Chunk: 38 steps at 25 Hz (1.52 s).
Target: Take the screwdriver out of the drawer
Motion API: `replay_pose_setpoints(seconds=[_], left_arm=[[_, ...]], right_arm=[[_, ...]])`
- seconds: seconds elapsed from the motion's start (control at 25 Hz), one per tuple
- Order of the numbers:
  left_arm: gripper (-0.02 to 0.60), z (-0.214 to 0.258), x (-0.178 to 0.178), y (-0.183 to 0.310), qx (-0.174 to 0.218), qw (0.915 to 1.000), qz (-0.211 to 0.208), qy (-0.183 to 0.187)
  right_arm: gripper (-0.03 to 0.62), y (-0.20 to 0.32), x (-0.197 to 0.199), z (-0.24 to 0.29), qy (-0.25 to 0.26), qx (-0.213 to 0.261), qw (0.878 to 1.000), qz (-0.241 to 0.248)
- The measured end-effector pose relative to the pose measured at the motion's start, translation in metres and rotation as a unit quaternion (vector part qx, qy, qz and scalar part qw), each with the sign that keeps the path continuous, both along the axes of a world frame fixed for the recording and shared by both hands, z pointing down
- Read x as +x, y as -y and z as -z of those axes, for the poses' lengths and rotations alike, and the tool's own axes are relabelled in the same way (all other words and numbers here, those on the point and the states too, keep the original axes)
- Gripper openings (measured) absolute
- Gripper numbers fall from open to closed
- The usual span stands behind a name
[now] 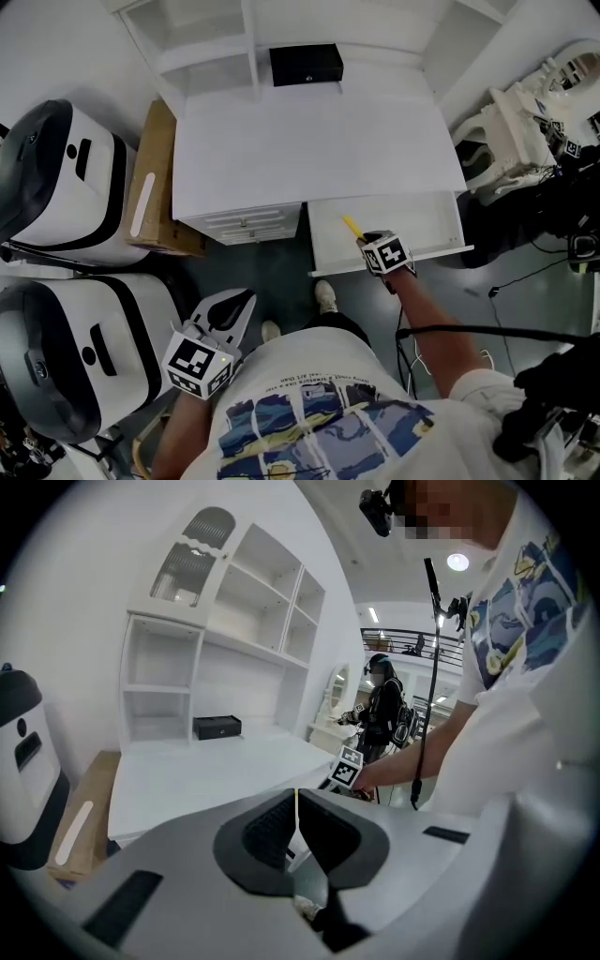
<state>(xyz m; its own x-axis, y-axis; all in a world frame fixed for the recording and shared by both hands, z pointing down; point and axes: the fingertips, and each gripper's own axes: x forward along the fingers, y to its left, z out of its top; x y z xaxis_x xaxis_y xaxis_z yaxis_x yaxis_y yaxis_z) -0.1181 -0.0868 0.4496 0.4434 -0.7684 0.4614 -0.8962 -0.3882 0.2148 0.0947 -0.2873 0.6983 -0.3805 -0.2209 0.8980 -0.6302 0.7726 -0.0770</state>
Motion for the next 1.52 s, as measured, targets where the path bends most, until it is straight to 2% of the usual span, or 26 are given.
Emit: replay_pose_setpoints(seconds=[0.28,0.84,1.36,1.52], left_arm=[[0.015,-0.004,-0.019,-0.028,0.009,0.9996,-0.027,-0.004],[0.015,0.001,-0.018,-0.06,0.017,0.9974,-0.066,-0.025],[0.014,0.002,-0.012,-0.085,0.018,0.9948,-0.087,-0.049],[0.014,0.006,-0.006,-0.088,0.02,0.992,-0.099,-0.075]], right_arm=[[0.094,-0.049,-0.019,0.038,0.044,0.011,0.998,-0.043],[0.094,-0.134,-0.066,0.126,0.128,0.045,0.991,-0.025],[0.094,-0.188,-0.077,0.169,0.155,0.072,0.985,-0.018],[0.094,-0.199,-0.078,0.18,0.167,0.08,0.983,-0.019]])
